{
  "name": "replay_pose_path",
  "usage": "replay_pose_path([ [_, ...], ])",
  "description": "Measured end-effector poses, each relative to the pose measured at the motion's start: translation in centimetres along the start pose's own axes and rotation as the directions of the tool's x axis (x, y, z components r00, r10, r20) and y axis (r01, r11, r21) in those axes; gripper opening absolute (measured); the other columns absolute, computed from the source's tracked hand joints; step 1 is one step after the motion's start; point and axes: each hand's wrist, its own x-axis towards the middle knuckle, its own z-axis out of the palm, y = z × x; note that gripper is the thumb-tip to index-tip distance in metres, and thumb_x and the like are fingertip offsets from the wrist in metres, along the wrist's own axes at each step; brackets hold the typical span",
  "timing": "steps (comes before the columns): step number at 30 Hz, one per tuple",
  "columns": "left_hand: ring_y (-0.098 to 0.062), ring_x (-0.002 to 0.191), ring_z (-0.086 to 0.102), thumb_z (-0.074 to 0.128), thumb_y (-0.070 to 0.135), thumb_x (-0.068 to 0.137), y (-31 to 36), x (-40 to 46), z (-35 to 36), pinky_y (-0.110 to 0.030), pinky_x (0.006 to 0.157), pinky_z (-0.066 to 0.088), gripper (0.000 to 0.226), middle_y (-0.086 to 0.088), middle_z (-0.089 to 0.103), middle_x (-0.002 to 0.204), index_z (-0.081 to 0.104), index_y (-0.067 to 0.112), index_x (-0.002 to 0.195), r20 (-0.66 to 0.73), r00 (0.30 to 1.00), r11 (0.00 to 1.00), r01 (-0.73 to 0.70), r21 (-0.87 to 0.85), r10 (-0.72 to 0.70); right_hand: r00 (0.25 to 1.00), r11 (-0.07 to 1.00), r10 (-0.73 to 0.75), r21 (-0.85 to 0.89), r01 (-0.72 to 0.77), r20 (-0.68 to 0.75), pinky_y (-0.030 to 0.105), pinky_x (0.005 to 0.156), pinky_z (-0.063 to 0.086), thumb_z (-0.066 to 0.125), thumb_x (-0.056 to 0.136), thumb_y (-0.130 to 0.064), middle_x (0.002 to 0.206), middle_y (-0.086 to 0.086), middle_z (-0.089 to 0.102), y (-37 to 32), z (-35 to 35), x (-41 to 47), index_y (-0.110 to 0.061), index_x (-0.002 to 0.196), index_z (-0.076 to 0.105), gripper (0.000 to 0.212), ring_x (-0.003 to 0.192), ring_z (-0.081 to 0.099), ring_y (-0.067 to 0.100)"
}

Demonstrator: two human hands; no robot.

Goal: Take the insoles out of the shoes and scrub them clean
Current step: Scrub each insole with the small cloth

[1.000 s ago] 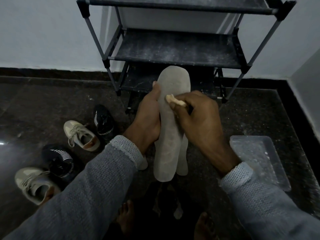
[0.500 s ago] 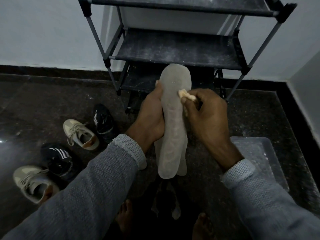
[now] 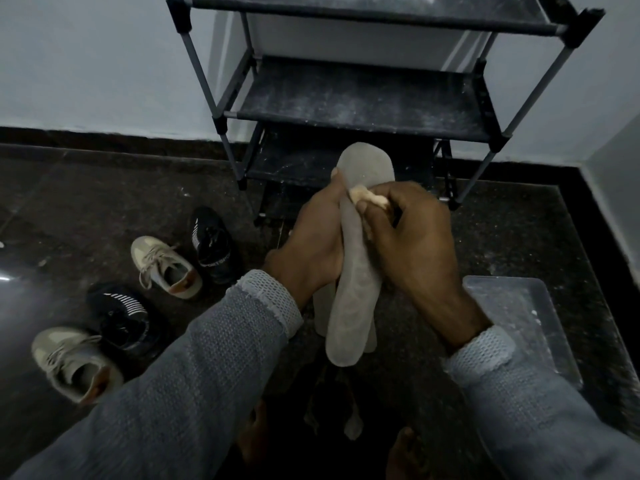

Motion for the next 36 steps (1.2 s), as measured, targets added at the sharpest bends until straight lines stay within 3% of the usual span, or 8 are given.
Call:
replay_pose_path([
  [3,-0.028,0.1,0.063,0.027,0.049,0.101,-0.1,0.2,-0.1,-0.037,0.08,0.055,0.065,-0.021,0.058,0.125,0.044,-0.002,0.138,-0.001,1.0,1.0,0.002,0.0,-0.002,1.0,1.0,0.016,0.023,-0.016,0.012,0.021,0.069,0.049,0.066,0.09,-0.018,0.083,-0.002,0.065,0.0,0.0,0.1,-0.01,0.091,0.072,0.009,0.075,0.059,0.007],
  [7,-0.026,0.091,0.066,0.032,0.05,0.1,0.1,0.7,-0.8,-0.035,0.072,0.057,0.064,-0.019,0.062,0.119,0.048,-0.001,0.134,-0.075,0.997,1.0,-0.011,0.003,0.011,0.965,0.992,0.023,0.113,-0.054,0.263,0.02,0.067,0.051,0.067,0.089,-0.018,0.083,-0.007,0.069,-0.9,-0.1,-0.2,-0.016,0.09,0.073,0.006,0.075,0.063,0.005],
  [14,-0.024,0.091,0.065,0.028,0.048,0.101,-0.9,0.2,0.0,-0.033,0.075,0.057,0.062,-0.016,0.064,0.109,0.048,0.0,0.134,-0.007,1.0,1.0,0.018,-0.011,-0.018,0.993,0.992,0.114,0.049,-0.114,-0.009,0.021,0.068,0.05,0.065,0.09,-0.021,0.076,-0.004,0.066,1.4,-0.4,0.8,-0.012,0.086,0.072,0.013,0.07,0.061,0.006],
  [19,-0.028,0.108,0.06,0.03,0.045,0.102,-0.8,0.7,-0.5,-0.034,0.083,0.054,0.06,-0.021,0.058,0.128,0.046,-0.002,0.135,-0.034,0.999,1.0,-0.022,-0.005,0.022,0.989,0.992,0.06,0.099,-0.074,0.138,0.017,0.063,0.049,0.066,0.09,-0.02,0.076,-0.005,0.068,0.0,0.2,0.1,-0.015,0.088,0.072,0.008,0.069,0.062,0.005],
  [24,-0.022,0.083,0.067,0.026,0.045,0.102,-1.2,0.3,-0.2,-0.029,0.07,0.058,0.054,-0.014,0.067,0.1,0.057,0.003,0.118,0.023,1.0,1.0,0.008,0.013,-0.009,0.991,0.991,0.131,0.04,-0.13,-0.016,0.032,0.07,0.055,0.065,0.09,-0.02,0.078,-0.003,0.069,1.3,-0.3,1.1,-0.013,0.089,0.072,0.011,0.072,0.064,0.008],
  [27,-0.021,0.081,0.068,0.026,0.045,0.102,-1.2,0.3,-0.1,-0.03,0.07,0.058,0.055,-0.014,0.067,0.098,0.058,0.003,0.117,0.027,1.0,1.0,-0.004,0.022,0.003,0.986,0.988,0.149,0.039,-0.146,-0.07,0.026,0.069,0.055,0.065,0.09,-0.02,0.083,-0.004,0.069,1.7,-0.7,1.3,-0.014,0.094,0.072,0.01,0.074,0.063,0.003],
  [31,-0.023,0.099,0.062,0.027,0.043,0.102,-0.8,0.3,-0.3,-0.031,0.081,0.055,0.057,-0.017,0.061,0.115,0.05,-0.001,0.13,0.002,0.999,0.999,-0.043,0.015,0.043,0.997,0.997,0.033,0.07,-0.039,0.076,0.012,0.065,0.047,0.066,0.089,-0.018,0.081,-0.006,0.068,-0.1,0.4,0.5,-0.014,0.091,0.072,0.007,0.074,0.062,0.004],
  [36,-0.026,0.096,0.062,0.026,0.045,0.102,-0.6,0.0,-0.4,-0.037,0.09,0.05,0.06,-0.019,0.06,0.118,0.048,0.0,0.134,0.014,0.999,0.999,-0.037,0.029,0.037,0.997,0.997,0.072,-0.023,-0.072,0.009,0.028,0.067,0.053,0.065,0.09,-0.02,0.079,-0.002,0.067,1.3,-0.3,1.3,-0.012,0.088,0.071,0.01,0.072,0.062,0.009],
])
